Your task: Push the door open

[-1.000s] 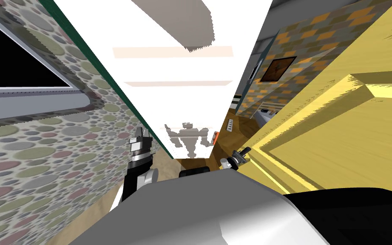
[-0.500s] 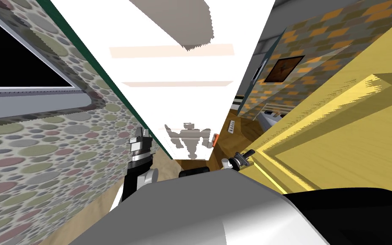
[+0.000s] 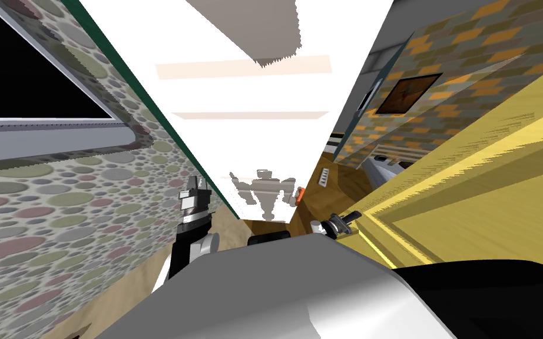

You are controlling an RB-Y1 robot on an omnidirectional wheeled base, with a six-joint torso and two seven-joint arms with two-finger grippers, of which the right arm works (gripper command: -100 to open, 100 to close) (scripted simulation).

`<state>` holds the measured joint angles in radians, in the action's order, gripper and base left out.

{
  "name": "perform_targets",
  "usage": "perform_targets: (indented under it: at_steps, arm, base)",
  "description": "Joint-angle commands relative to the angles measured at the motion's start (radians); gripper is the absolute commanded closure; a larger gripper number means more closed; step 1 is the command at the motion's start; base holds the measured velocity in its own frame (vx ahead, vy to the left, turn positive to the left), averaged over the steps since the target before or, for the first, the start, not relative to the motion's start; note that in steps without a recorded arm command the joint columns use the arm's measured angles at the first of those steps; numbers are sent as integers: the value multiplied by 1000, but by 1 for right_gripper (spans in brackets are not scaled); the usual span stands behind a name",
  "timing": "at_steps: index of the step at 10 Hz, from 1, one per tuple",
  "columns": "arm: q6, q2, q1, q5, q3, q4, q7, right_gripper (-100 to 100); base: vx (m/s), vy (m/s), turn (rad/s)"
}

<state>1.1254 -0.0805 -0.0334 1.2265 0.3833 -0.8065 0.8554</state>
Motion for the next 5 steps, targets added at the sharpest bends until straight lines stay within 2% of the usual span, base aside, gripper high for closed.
perform_targets:
  at_steps: [1, 2, 3, 4, 5]
  arm:
    - [1, -17, -7, 5, 50, 21, 10, 100]
    - [1, -17, -7, 5, 56, 21, 10, 100]
    - [-1, -23, -10, 7, 90, 28, 14, 100]
    - [-1, -23, -10, 7, 90, 27, 14, 100]
    - [-4, -30, -13, 10, 124, 36, 18, 100]
  base:
    - [26, -79, 186]
    - [18, -74, 47]
    - [18, -68, 117]
    - [14, -51, 48]
    - [25, -49, 134]
